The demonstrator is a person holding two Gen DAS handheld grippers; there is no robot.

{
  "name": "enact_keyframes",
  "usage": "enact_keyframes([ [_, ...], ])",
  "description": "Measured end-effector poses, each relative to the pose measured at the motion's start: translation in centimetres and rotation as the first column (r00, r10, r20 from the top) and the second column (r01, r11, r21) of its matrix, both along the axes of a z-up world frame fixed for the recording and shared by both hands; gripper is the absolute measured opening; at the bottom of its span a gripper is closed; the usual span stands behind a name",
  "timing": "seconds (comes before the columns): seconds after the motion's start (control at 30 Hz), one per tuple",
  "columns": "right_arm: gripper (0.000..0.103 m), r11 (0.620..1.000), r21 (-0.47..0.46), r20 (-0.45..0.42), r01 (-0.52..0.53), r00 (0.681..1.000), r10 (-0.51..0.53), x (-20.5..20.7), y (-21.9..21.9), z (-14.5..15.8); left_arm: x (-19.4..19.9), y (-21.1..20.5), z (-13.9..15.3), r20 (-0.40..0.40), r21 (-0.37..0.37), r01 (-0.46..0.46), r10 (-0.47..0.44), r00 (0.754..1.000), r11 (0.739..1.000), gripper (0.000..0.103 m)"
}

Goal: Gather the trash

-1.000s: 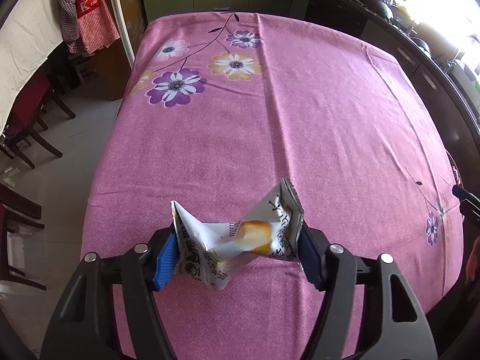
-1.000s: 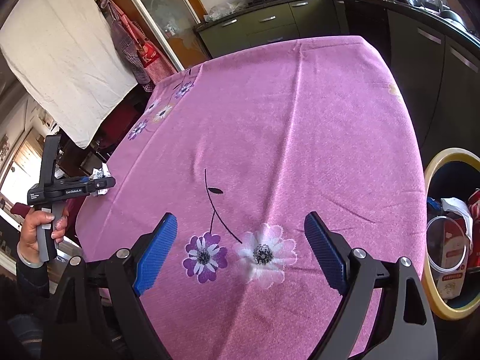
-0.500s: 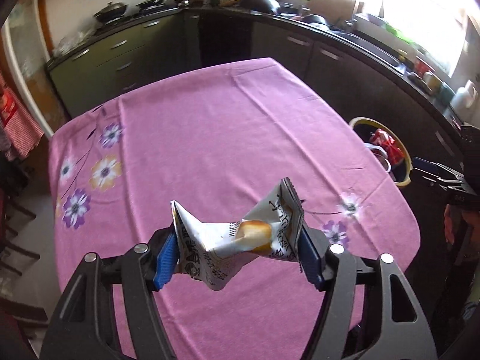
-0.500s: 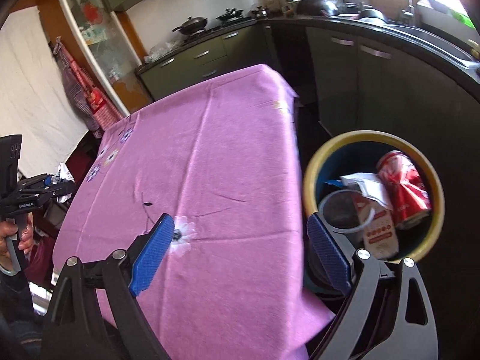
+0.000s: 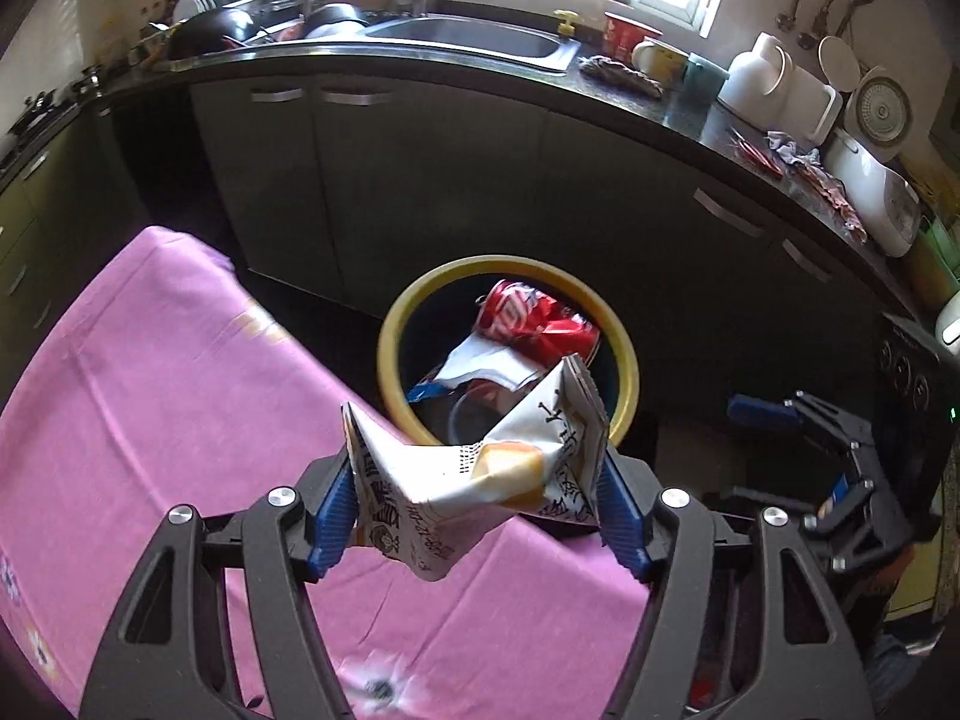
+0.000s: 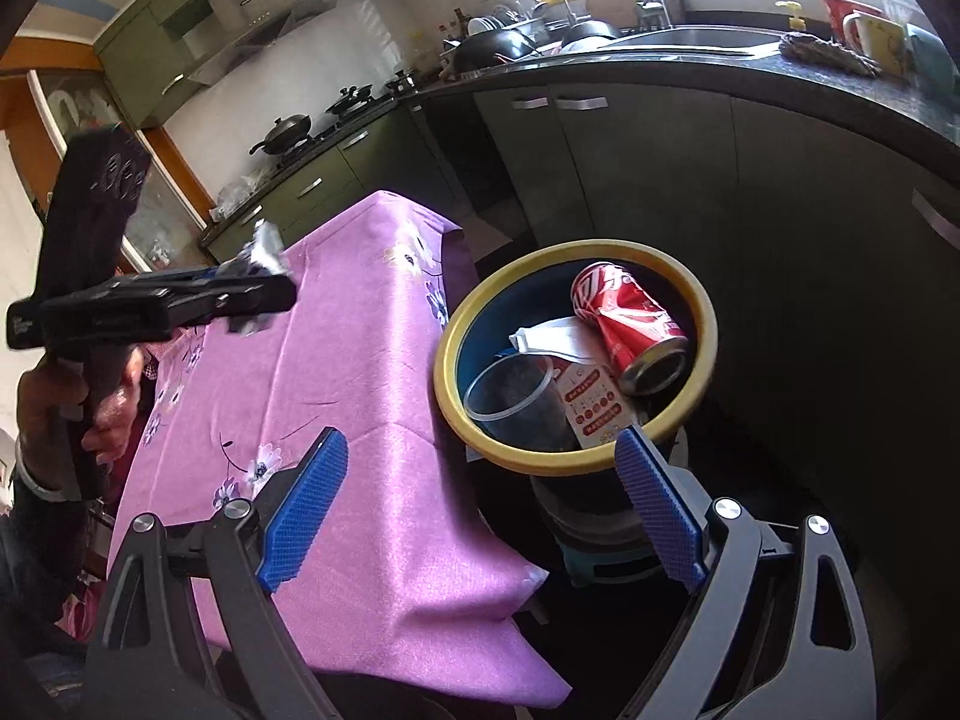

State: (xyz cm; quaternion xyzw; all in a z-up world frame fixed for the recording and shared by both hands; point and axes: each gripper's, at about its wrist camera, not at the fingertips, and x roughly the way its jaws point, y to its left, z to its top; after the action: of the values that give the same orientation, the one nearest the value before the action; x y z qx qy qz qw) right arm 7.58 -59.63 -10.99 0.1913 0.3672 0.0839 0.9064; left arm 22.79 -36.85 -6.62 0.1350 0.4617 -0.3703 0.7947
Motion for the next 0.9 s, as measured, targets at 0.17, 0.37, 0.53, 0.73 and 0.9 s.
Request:
enact_keyframes([
  [0.17, 0.090, 0.999, 0.018, -0.003, 0.030, 1.000, -0.030, -0.9, -1.3, -0.4, 4.3, -6.9, -4.0, -0.082, 0.051, 0.036, -0.031, 0.996, 0.998, 0.066],
  [0.37, 0.090, 0.998, 0.030, -0.005, 0.054, 0.999, -0.054, -1.7, -2.4, -0.5, 8.3, -10.6, -9.4, -0.161, 0.129, 0.006, 0.015, 0.987, 0.992, 0.066],
  [0.53, 0.090, 0.998, 0.037, -0.016, 0.048, 0.999, -0.047, -1.5, -2.3, -0.7, 9.2, -11.8, -10.7, -0.153, 0.160, 0.000, 0.025, 0.988, 0.987, 0.075],
  [0.73, 0.090, 0.999, 0.037, -0.002, 0.034, 0.999, -0.034, -1.6, -1.4, -0.2, 7.1, -9.3, -7.7, -0.103, 0.121, -0.012, 0.024, 0.994, 0.993, 0.082],
  [0.9, 0.092, 0.999, 0.048, 0.006, 0.013, 1.000, -0.014, -1.5, -0.2, 0.0, 1.7, -1.1, -1.5, 0.041, -0.040, -0.057, 0.058, 0.997, 0.998, 0.092],
])
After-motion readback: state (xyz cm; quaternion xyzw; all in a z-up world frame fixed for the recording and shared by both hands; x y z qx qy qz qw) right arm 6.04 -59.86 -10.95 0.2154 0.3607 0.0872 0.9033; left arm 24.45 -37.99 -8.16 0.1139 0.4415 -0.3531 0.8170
